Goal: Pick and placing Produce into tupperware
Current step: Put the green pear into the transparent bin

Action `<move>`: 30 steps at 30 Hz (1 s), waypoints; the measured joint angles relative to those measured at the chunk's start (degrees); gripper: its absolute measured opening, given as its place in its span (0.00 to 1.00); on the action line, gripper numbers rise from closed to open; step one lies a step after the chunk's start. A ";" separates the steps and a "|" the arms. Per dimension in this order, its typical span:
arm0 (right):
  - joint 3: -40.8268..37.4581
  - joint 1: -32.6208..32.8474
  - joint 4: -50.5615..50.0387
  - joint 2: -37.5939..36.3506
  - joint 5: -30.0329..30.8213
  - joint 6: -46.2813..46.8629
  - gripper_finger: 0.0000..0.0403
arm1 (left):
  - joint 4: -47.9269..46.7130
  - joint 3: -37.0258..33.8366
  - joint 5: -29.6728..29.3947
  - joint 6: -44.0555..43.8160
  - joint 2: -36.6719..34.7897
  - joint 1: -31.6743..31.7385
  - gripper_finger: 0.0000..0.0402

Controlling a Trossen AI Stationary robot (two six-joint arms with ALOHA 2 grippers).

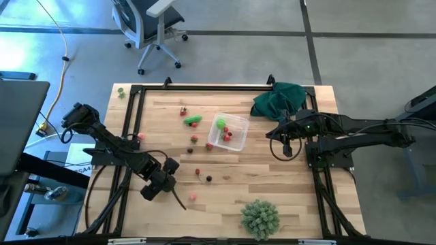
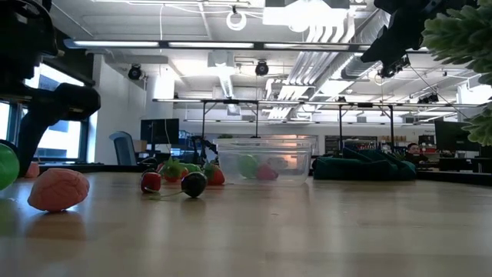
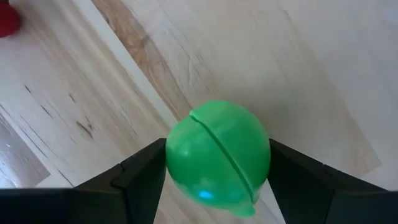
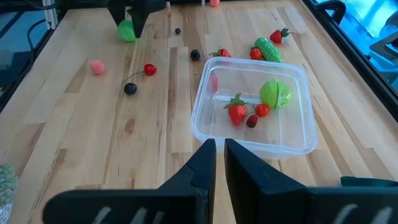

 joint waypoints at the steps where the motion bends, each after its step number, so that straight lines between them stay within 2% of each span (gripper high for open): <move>1: 0.00 -0.01 0.03 0.00 0.01 0.01 0.06 | 0.07 0.00 0.00 -0.64 0.00 0.00 0.62; 13: 0.00 -0.01 -0.01 -0.01 0.00 0.01 0.06 | -0.29 0.04 -2.01 -0.95 0.93 0.00 0.63; 24: 0.00 -0.01 -0.28 -0.02 0.00 0.01 0.06 | 0.42 0.02 -2.10 -5.16 1.90 0.02 0.77; 30: 0.00 -0.01 -0.46 -0.02 -0.01 0.00 0.06 | 1.51 0.02 -1.85 -6.64 1.90 0.00 0.82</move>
